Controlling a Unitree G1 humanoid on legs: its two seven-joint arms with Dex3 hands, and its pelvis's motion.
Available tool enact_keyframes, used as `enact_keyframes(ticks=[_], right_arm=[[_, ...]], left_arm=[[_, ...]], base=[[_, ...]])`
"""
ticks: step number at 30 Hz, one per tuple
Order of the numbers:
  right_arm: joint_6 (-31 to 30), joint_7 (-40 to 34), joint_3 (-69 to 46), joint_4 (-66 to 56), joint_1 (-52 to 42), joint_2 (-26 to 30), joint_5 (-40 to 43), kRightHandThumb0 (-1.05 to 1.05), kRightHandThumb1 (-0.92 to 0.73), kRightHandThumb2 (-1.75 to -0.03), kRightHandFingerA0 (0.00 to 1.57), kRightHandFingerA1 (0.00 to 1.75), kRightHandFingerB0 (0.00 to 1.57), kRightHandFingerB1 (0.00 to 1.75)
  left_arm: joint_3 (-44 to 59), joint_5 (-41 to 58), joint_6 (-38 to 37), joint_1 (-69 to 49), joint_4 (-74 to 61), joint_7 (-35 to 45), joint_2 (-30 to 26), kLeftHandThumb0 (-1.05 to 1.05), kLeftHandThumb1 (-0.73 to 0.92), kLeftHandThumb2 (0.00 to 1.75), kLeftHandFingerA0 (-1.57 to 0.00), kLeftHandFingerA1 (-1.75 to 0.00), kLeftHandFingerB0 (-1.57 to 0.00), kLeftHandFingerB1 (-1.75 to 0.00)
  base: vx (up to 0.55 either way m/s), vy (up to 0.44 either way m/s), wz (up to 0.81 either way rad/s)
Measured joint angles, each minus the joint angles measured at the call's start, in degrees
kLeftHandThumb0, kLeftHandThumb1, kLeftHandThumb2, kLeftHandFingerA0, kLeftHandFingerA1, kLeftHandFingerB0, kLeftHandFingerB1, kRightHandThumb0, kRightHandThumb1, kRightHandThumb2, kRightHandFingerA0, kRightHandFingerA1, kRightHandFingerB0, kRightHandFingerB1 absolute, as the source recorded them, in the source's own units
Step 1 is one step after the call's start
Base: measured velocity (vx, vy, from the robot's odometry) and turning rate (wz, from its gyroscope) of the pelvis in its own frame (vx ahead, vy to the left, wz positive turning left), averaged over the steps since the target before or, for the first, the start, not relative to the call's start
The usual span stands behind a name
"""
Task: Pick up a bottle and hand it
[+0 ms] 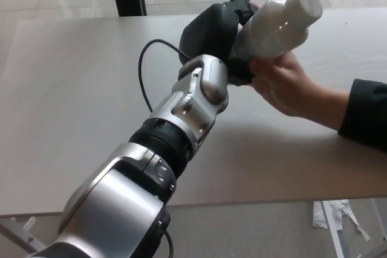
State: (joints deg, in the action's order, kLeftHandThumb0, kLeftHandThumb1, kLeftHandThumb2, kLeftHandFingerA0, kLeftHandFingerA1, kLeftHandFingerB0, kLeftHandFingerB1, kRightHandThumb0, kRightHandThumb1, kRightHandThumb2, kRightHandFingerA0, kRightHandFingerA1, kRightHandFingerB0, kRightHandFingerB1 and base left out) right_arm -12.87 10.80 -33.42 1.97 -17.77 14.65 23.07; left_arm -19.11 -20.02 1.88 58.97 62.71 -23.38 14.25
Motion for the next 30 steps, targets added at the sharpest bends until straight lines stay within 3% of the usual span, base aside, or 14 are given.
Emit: enact_keyframes(ticks=[2, 4, 10, 11, 14, 15, 17, 18, 19, 22, 23, 24, 29, 30], right_arm=[[-0.06, -0.03, 0.11, -0.21, 0.00, -0.20, 0.01, -0.69, -0.57, -0.58, 0.49, 0.75, 0.40, 0.58], [-0.20, -0.13, 0.28, -0.53, -0.05, -0.41, 0.01, -0.68, -0.42, -0.90, 0.52, 0.75, 0.38, 0.63], [-0.44, -0.38, 0.51, -0.58, -0.01, -0.48, -0.07, -0.67, -0.58, -0.59, 0.45, 0.75, 0.39, 0.58], [-0.44, -0.42, 0.48, -0.57, -0.01, -0.49, -0.07, -0.67, -0.43, -0.90, 0.43, 0.72, 0.36, 0.62], [-0.44, -0.40, 0.25, -0.45, -0.06, -0.53, 0.06, -0.66, -0.59, -0.59, 0.44, 0.73, 0.39, 0.57], [-0.44, -0.38, 0.19, -0.39, -0.09, -0.54, 0.08, -0.67, -0.44, -0.91, 0.43, 0.72, 0.35, 0.62], [-0.44, -0.42, 0.17, -0.33, -0.22, -0.53, -0.01, -0.66, -0.60, -0.59, 0.46, 0.79, 0.37, 0.60], [-0.44, -0.45, 0.16, -0.33, -0.32, -0.53, -0.03, -0.65, -0.58, -0.61, 0.49, 0.80, 0.35, 0.61], [-0.45, -0.46, 0.16, -0.35, -0.38, -0.54, -0.03, -0.65, -0.42, -0.91, 0.52, 0.77, 0.37, 0.65], [-0.45, -0.42, 0.04, -0.37, -0.63, -0.53, 0.01, -0.68, -0.58, -0.57, 0.53, 0.78, 0.37, 0.59], [-0.45, -0.40, -0.04, -0.37, -0.68, -0.53, 0.02, -0.68, -0.42, -0.91, 0.53, 0.76, 0.33, 0.62], [-0.45, -0.37, -0.24, -0.35, -0.77, -0.53, 0.03, -0.68, -0.59, -0.57, 0.54, 0.77, 0.36, 0.59], [-0.45, -0.23, -1.08, -0.07, -0.97, -0.48, 0.04, -0.68, -0.42, -0.90, 0.52, 0.76, 0.38, 0.64], [-0.45, -0.20, -1.11, 0.04, -1.00, -0.48, 0.04, -0.68, -0.58, -0.57, 0.55, 0.79, 0.40, 0.60]], left_arm=[[-1.03, -0.15, 0.13, 0.32, 0.53, 0.00, 0.10, -0.11, 0.50, 0.95, -1.13, -1.36, -0.97, -1.25], [-2.72, -0.42, 0.19, 0.33, 1.06, 0.03, 0.12, -0.06, 0.49, 0.95, -1.13, -1.36, -0.97, -1.25], [-8.39, -2.12, 0.32, 0.19, 1.42, 0.09, 0.15, -0.14, 0.68, 0.63, -0.81, -1.67, -0.73, -1.24], [-9.07, -2.37, 0.33, 0.14, 1.43, 0.09, 0.15, -0.14, 0.66, 0.62, -0.86, -1.62, -0.78, -1.08], [-12.62, -3.77, 0.72, -0.32, 1.49, 0.49, 0.15, -0.20, 0.69, 0.60, -0.86, -1.53, -0.69, -0.69], [-13.34, -4.06, 0.92, -0.39, 1.60, 0.75, 0.14, -0.22, 0.67, 0.64, -0.81, -1.43, -0.53, -0.57], [-14.74, -4.59, 1.51, -0.40, 1.66, 1.99, 0.05, -0.42, 0.60, 0.61, -0.72, -0.99, -0.09, -0.26], [-15.13, -4.68, 1.90, -0.42, 1.66, 2.63, 0.04, -0.68, 0.46, 0.75, 0.00, -0.31, 0.00, 0.00], [-15.46, -4.71, 2.28, -0.43, 1.59, 3.47, -0.06, -0.72, 0.47, 0.75, 0.00, -0.16, 0.00, 0.00], [-16.02, -4.70, 3.34, -0.62, 0.96, 5.72, -0.29, -0.55, 0.62, 0.59, 0.00, 0.00, 0.00, 0.00], [-16.22, -4.70, 3.68, -1.00, 0.19, 6.53, -0.44, -0.49, 0.64, 0.59, 0.00, 0.00, 0.00, 0.00], [-16.44, -4.70, 4.01, -1.52, -0.66, 7.43, -0.54, -0.51, 0.63, 0.58, 0.00, 0.00, 0.00, 0.00], [-16.30, -4.55, 5.63, -6.32, -9.39, 11.24, -2.28, -0.61, 0.57, 0.69, 0.00, 0.00, 0.00, 0.00], [-16.17, -4.52, 5.81, -7.46, -11.41, 11.79, -2.82, -0.61, 0.61, 0.58, 0.00, 0.00, 0.00, 0.00]], base=[[0.00, 0.000, 0.00], [0.00, 0.000, 0.00], [0.00, 0.000, 0.00], [0.00, 0.000, 0.00], [0.00, 0.000, 0.00], [0.00, 0.000, 0.00], [0.00, 0.000, 0.00], [0.00, 0.000, 0.00], [0.00, 0.000, 0.00], [0.00, 0.000, 0.00], [0.00, 0.000, 0.00], [0.00, 0.000, 0.00], [0.00, 0.000, 0.00], [0.00, 0.000, 0.00]])
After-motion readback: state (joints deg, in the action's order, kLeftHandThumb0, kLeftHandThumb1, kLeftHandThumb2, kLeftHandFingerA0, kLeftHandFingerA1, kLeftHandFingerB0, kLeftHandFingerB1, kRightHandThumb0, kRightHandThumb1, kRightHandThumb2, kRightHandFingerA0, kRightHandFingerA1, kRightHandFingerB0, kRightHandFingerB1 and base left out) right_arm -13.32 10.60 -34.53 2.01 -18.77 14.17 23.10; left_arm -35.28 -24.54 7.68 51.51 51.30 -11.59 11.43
